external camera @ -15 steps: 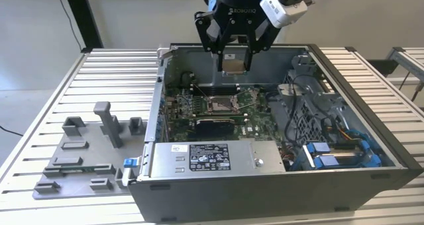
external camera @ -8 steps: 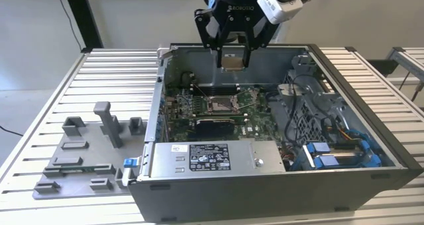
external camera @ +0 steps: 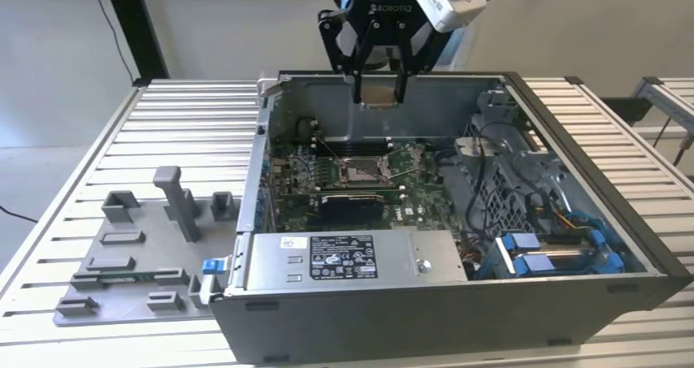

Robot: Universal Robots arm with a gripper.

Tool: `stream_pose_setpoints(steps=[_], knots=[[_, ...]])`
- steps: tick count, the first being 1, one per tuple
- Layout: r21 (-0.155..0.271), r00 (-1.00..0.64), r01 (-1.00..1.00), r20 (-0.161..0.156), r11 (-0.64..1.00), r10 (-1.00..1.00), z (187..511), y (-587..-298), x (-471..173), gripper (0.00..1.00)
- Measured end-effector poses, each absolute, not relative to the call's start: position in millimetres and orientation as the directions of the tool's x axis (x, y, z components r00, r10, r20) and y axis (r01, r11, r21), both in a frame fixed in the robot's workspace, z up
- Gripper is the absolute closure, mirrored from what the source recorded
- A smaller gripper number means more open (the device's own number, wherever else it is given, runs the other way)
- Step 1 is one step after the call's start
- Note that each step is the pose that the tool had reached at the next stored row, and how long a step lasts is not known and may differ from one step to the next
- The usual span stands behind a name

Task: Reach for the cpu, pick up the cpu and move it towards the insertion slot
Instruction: 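Pick up the cpu and move it towards the insertion slot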

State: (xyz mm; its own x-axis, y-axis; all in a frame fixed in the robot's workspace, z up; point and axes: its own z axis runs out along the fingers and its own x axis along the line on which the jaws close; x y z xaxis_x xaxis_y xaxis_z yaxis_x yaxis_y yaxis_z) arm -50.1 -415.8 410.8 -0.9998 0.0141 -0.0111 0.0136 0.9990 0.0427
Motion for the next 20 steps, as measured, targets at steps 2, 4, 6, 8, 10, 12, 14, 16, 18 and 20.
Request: stream_pose_setpoints(steps=[2, 4, 6, 8, 10, 12, 14, 16, 18, 20], knots=[[0.043, -1.000, 0.015, -0.011, 0.999, 0.016, 410, -412, -50, 1.00], [0.043, -1.000, 0.017, -0.011, 0.999, 0.017, 409, -407, -49, 1.00], [0.043, -1.000, 0.018, -0.011, 0.999, 0.018, 409, -403, -49, 1.00], [0.043, -1.000, 0.019, -0.011, 0.999, 0.019, 408, -399, -47, 1.00], [0.043, -1.000, 0.020, -0.011, 0.999, 0.021, 406, -395, -46, 1.00], [0.043, -1.000, 0.021, -0.011, 0.999, 0.022, 405, -391, -45, 1.00], [0.043, -1.000, 0.023, -0.011, 0.999, 0.023, 404, -387, -44, 1.00], [0.043, -1.000, 0.024, -0.011, 0.999, 0.025, 403, -383, -43, 1.00], [0.043, -1.000, 0.025, -0.011, 0.999, 0.026, 402, -379, -42, 1.00], [0.043, -1.000, 0.027, -0.011, 0.999, 0.027, 400, -374, -41, 1.00]])
